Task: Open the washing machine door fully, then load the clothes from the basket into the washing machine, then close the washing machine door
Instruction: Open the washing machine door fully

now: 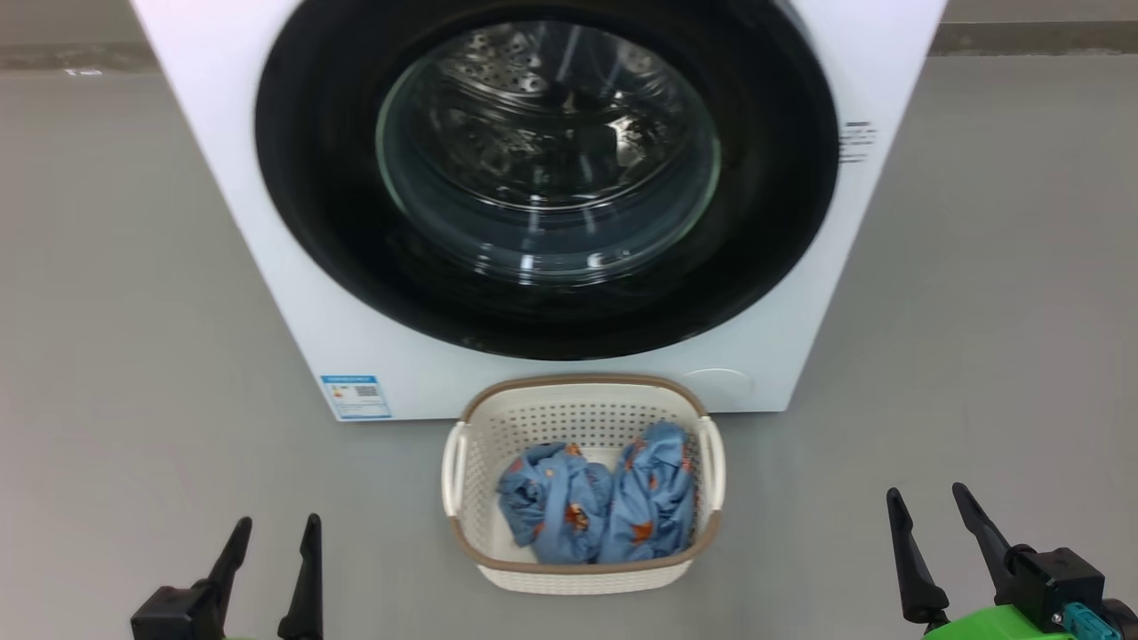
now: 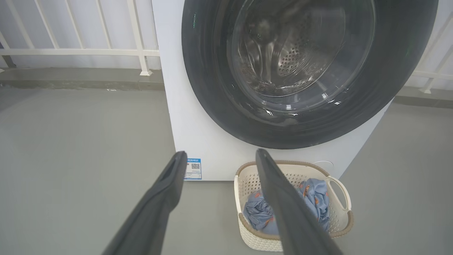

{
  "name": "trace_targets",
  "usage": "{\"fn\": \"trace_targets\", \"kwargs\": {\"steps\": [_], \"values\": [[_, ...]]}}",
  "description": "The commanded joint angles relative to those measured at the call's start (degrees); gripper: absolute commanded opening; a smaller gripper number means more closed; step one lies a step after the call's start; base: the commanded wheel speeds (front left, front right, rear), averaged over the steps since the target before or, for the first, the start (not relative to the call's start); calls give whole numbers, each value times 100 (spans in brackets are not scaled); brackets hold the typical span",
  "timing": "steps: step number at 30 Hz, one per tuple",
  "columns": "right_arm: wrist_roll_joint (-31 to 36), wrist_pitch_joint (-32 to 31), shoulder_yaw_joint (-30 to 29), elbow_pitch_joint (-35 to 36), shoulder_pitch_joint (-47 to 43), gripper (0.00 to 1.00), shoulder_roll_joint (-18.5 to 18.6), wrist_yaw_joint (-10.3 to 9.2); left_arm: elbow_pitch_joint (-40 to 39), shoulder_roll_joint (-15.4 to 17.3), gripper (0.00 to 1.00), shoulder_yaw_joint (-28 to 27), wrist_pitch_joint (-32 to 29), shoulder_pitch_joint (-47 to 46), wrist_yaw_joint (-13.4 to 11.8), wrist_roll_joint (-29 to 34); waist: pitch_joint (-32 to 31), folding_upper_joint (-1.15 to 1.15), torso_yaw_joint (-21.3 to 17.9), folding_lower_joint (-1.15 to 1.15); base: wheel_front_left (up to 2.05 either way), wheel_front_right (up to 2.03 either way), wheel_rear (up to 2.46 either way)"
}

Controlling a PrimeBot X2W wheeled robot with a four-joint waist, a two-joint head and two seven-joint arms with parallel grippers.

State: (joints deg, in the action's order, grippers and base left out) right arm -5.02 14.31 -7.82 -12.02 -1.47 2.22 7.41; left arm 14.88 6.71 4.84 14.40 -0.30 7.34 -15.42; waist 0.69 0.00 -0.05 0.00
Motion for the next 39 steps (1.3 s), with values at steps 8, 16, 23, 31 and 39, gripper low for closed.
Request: {"fn": "trace_targets", "kwargs": {"steps": [8, 16, 23, 31, 39], "values": [[6, 69, 146, 160, 64, 100, 66, 8, -151, 109, 100, -163, 60, -252, 14, -5, 31, 0, -14, 0, 123, 123, -246], [3, 69, 114, 187, 66, 100, 66, 8, -253, 31, 100, -217, 60, -270, 14, -286, 36, 0, -19, 0, 124, 116, -240], [-7, 69, 101, 208, 77, 100, 66, 8, -280, 75, 100, -198, 60, -262, 14, -346, 49, 0, -21, 0, 75, 73, -148], [-27, 69, 93, 191, 84, 100, 66, 8, -240, 63, 100, -189, 60, -282, 14, -346, 64, 0, 6, 0, 19, 19, -38], [-80, 69, 128, 165, 127, 100, 65, 8, -227, 45, 100, -165, 60, -277, 14, -367, 84, 0, 21, 0, 0, 0, 0]]}}
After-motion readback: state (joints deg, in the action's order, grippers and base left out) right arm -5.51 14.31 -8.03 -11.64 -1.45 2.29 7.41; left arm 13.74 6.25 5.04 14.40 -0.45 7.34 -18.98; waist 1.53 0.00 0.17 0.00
